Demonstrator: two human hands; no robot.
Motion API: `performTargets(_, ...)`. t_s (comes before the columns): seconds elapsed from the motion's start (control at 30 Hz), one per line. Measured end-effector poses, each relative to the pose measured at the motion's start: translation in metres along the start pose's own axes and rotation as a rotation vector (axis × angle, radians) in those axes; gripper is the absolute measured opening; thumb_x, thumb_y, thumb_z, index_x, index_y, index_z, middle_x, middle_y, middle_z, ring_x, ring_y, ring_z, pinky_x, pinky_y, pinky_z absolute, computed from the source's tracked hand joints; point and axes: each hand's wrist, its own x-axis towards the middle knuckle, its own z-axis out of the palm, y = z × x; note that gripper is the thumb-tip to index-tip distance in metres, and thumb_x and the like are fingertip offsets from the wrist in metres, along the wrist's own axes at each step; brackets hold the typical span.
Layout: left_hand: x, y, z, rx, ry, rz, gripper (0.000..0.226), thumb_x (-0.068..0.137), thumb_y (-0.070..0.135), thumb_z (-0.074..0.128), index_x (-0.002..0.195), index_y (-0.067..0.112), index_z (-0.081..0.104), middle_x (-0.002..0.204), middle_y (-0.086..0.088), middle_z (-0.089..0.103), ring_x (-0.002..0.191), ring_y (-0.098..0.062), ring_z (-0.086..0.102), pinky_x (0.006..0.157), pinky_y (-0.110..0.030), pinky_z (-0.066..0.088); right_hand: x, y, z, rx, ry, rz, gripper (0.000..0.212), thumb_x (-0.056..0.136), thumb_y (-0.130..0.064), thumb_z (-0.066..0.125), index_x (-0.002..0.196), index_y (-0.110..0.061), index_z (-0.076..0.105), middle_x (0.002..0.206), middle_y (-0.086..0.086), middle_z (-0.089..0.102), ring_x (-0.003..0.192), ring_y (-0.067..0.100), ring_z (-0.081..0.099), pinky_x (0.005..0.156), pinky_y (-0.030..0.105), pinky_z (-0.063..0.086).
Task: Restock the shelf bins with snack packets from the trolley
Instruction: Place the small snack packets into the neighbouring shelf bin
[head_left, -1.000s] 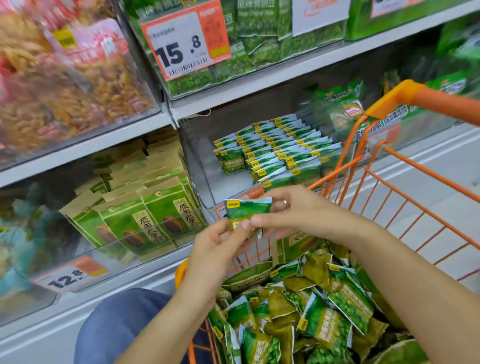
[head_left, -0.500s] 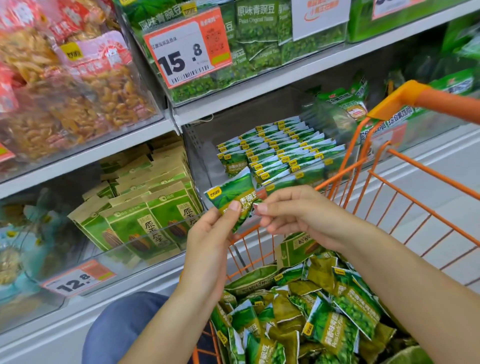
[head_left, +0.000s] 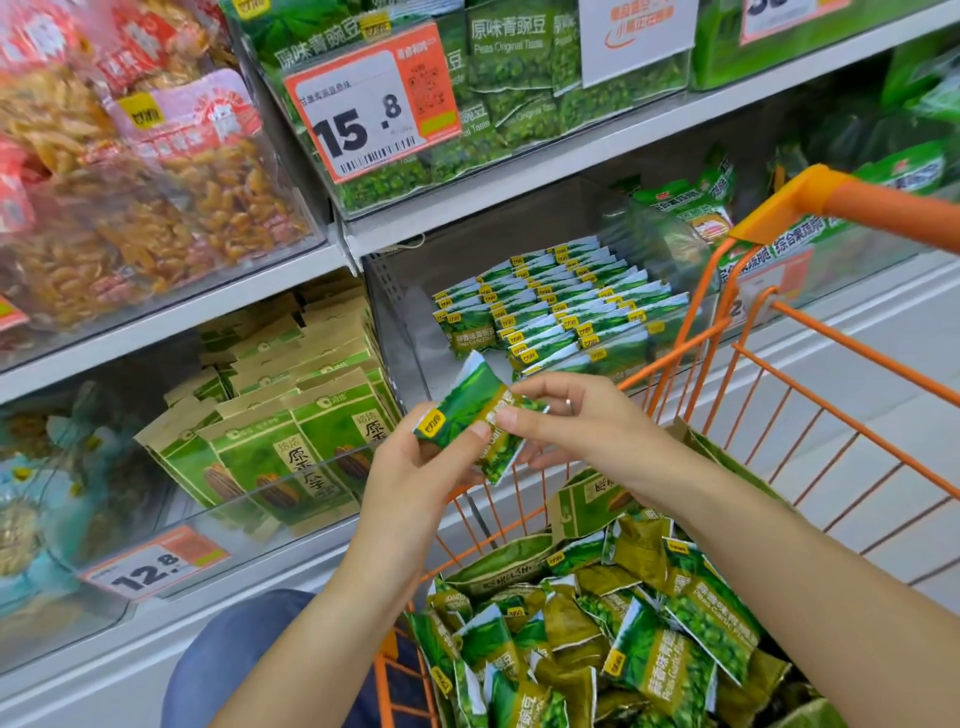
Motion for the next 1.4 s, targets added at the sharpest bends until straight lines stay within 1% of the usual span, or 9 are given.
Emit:
performTargets(0.13,0.0,0.014,-0.003,0.179,-0.039,0.049,0.013,0.083,0.015,0.069,0.095,0.016,0.068,0.085,-0.002,0.071,0.073,-0.012,0.063,0.068,-0.024,0.052,0.004,0.003,-0.001,-0.043,0.088,-0.113,0.006,0.079,-0.018,0.074,0.082,-0.013,0.072,0.068,-0.002,0.07,0.058,0.005,0.062,0.06,0.023,0.055)
performTargets(0.33,0.033,0.039,-0.016,0.638,-0.098,0.168,0.017,0.075,0.032,0.079,0.086,0.021,0.073,0.083,0.005,0.074,0.08,-0.011,0.066,0.079,-0.033,0.05,0.006,0.011,-0.008,-0.216,0.214,-0.135,0.033,0.076,-0.049,0.07,0.092,-0.02,0.075,0.083,0.006,0.072,0.079,0.014,0.065,0.081,0.044,0.054)
performTargets(0.47,0.09,0.062,-0.006,1.262,0.074,0.381,0.022,0.085,0.03,0.066,0.099,0.014,0.067,0.095,-0.009,0.069,0.093,-0.031,0.062,0.069,-0.033,0.039,0.001,0.01,-0.021,-1.01,0.298,-0.219,0.027,0.096,-0.044,0.049,0.113,-0.03,0.065,0.098,-0.009,0.069,0.093,0.012,0.064,0.077,0.034,0.053)
performTargets(0.6,0.162,0.042,0.013,1.58,-0.121,0.134,0.013,0.083,0.012,0.06,0.074,0.006,0.054,0.075,-0.013,0.058,0.079,-0.035,0.06,0.058,-0.031,0.037,0.0,0.013,-0.019,-1.166,0.276,-0.268,0.026,0.099,-0.035,0.042,0.111,-0.029,0.064,0.098,-0.006,0.067,0.096,0.016,0.06,0.069,0.03,0.049)
performTargets(0.67,0.183,0.027,0.02,1.608,-0.156,0.032,0.016,0.082,0.004,0.056,0.067,0.006,0.05,0.076,-0.012,0.057,0.069,-0.029,0.057,0.053,-0.03,0.038,0.0,0.014,-0.019,-1.178,0.266,-0.286,0.026,0.099,-0.034,0.041,0.111,-0.029,0.064,0.099,-0.006,0.065,0.097,0.014,0.058,0.068,0.029,0.044)
performTargets(0.8,0.213,-0.005,0.026,1.584,-0.045,-0.049,0.025,0.086,0.003,0.053,0.111,0.0,0.058,0.114,-0.018,0.06,0.1,-0.031,0.062,0.068,-0.035,0.045,0.001,0.014,-0.02,-1.19,0.237,-0.277,0.026,0.1,-0.034,0.04,0.112,-0.029,0.063,0.101,-0.008,0.062,0.099,0.013,0.056,0.067,0.028,0.043)
performTargets(1.0,0.238,-0.03,0.031,1.501,0.0,-0.059,0.02,0.087,0.002,0.053,0.105,0.001,0.062,0.104,-0.015,0.064,0.093,-0.032,0.063,0.064,-0.034,0.042,0.003,0.013,-0.02,-1.201,0.207,-0.291,0.028,0.1,-0.036,0.038,0.114,-0.03,0.062,0.103,-0.008,0.061,0.101,0.013,0.055,0.074,0.031,0.048)
performTargets(1.23,0.237,-0.028,0.028,1.645,0.021,0.029,0.05,0.09,0.025,0.063,0.133,0.006,0.046,0.134,-0.018,0.043,0.126,-0.036,0.041,0.094,-0.042,0.041,0.005,0.008,-0.022,-1.16,0.203,-0.345,0.023,0.095,-0.04,0.048,0.105,-0.029,0.065,0.097,-0.008,0.063,0.094,0.015,0.058,0.07,0.032,0.047)
performTargets(1.4,0.163,0.02,0.017,1.351,-0.072,0.366,0.036,0.09,0.031,0.057,0.122,0.015,0.059,0.124,-0.011,0.059,0.116,-0.032,0.053,0.094,-0.04,0.044,-0.001,-0.002,-0.02,-1.018,0.075,-0.214,0.015,0.086,-0.043,0.064,0.08,-0.03,0.058,0.072,-0.014,0.058,0.069,0.005,0.055,0.063,0.028,0.044)
